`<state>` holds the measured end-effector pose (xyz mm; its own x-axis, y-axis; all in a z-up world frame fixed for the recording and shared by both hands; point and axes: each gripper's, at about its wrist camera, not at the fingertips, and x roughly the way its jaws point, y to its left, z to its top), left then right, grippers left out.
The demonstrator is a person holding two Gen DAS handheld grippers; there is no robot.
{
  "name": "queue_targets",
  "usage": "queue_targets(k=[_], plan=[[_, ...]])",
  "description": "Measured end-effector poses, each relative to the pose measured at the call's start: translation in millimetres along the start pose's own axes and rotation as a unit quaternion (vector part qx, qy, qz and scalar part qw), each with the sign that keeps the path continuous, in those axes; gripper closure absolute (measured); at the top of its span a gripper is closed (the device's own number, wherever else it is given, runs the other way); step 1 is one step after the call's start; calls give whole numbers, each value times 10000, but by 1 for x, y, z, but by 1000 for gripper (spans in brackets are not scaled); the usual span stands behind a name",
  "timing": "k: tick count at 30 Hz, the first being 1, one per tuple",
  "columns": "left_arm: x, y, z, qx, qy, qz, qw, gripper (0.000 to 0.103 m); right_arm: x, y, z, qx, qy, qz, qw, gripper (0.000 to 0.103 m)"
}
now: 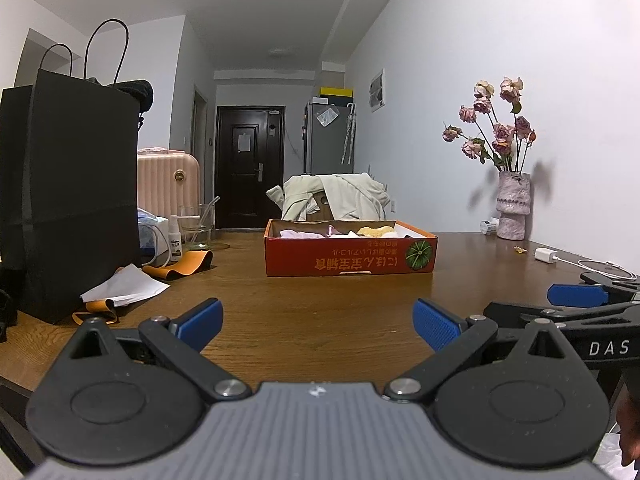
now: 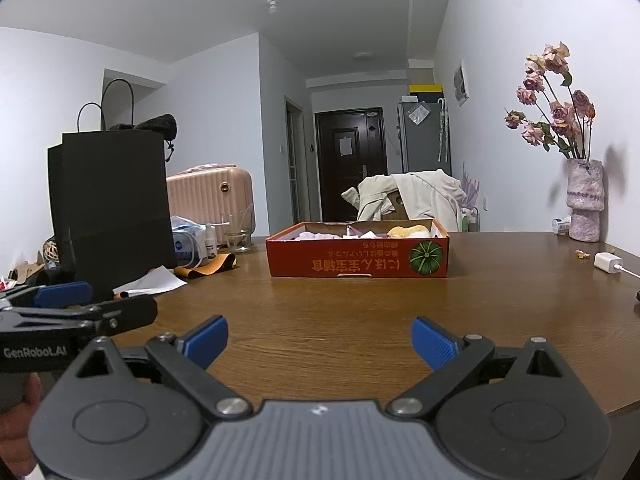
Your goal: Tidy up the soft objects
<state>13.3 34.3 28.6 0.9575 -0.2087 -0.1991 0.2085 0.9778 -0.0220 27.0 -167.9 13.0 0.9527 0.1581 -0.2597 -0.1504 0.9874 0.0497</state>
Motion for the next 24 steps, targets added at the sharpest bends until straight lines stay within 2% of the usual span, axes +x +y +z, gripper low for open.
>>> queue_targets(k=[24], plan=[[0,1,1,4,-17,-3,10000,0,0,0,-1,-6,-17,-2,10000,4]])
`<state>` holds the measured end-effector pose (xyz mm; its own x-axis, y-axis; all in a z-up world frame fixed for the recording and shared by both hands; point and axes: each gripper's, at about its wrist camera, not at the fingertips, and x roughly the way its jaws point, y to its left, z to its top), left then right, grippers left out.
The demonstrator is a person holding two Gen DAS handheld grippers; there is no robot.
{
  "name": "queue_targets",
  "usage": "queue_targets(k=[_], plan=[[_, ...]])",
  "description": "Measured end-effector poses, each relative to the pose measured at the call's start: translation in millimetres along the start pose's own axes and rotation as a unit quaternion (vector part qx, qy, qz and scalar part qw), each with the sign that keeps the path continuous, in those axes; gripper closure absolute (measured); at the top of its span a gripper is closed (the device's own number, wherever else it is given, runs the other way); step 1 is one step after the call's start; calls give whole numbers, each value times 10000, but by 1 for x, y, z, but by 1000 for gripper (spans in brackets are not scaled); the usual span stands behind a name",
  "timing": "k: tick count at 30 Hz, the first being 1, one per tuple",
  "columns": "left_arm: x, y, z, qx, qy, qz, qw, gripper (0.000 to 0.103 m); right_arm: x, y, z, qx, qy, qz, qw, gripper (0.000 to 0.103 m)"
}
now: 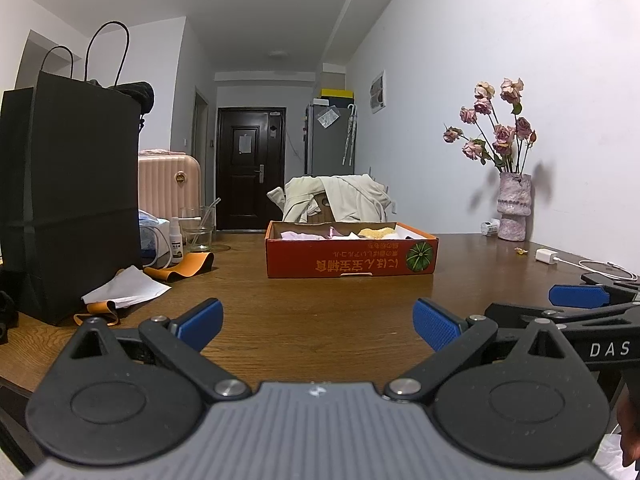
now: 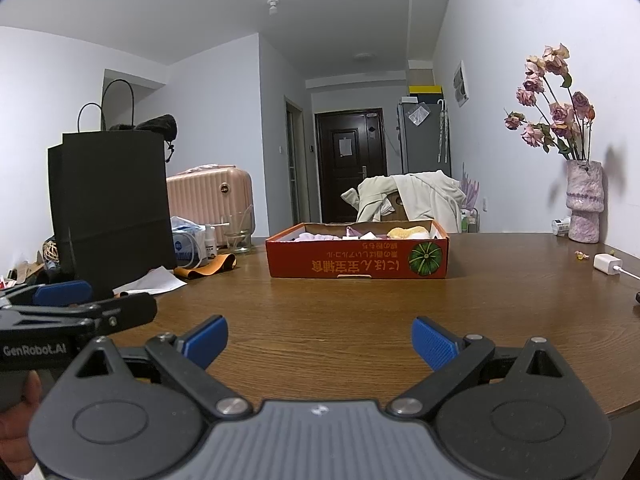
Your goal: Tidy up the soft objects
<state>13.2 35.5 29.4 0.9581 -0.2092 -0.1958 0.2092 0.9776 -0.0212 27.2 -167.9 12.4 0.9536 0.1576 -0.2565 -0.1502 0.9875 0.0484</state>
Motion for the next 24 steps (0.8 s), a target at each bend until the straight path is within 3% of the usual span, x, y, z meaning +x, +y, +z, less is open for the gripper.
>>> queue_targets(k=[24], plan=[[-3,-2,7,14,-77,-7,10000,0,-4,-2,5,69,-113,27,9999,4]])
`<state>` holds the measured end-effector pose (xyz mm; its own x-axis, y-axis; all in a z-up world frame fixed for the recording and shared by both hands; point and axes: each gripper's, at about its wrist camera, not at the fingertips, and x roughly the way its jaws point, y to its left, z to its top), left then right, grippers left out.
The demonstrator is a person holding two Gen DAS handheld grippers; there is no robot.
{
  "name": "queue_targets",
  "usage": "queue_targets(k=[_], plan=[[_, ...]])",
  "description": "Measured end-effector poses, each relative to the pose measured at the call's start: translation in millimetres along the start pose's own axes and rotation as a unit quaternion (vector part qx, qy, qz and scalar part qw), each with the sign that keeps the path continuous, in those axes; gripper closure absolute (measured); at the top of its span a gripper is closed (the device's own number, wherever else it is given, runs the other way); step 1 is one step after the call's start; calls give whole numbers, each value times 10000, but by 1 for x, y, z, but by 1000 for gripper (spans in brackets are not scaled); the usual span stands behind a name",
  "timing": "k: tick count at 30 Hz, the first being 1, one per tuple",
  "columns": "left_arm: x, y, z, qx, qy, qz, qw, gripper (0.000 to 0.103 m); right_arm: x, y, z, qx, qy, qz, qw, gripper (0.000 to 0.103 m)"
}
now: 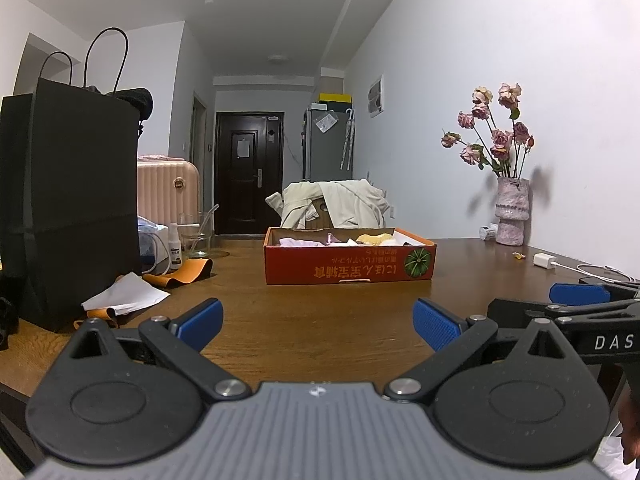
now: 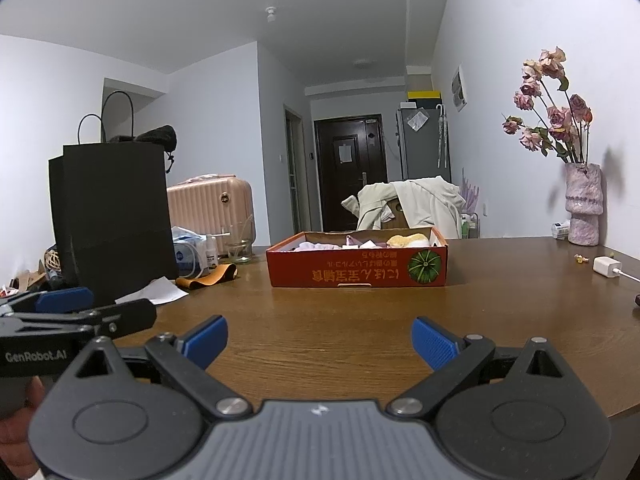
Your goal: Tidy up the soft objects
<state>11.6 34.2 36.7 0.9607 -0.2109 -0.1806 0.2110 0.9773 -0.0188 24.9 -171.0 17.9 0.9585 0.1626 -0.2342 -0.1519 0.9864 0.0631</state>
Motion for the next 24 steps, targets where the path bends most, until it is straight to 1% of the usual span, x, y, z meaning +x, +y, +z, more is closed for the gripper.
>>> queue_targets(k=[6,19,22,24], plan=[[-1,0,1,-6,-31,26,10000,0,-1,1,1,-43,-24,-26,10000,4],[-6,-4,4,45,-135,-44,9999,0,-6,-1,2,-34,-94,-86,9999,4],[-4,-5,4,37,-133,-22,9999,0,-6,-2,3,-32,-88,-102,9999,4],[-3,-5,6,16,-169,58,9998,0,-5,-3,4,-19,-76,-113,9999,4]])
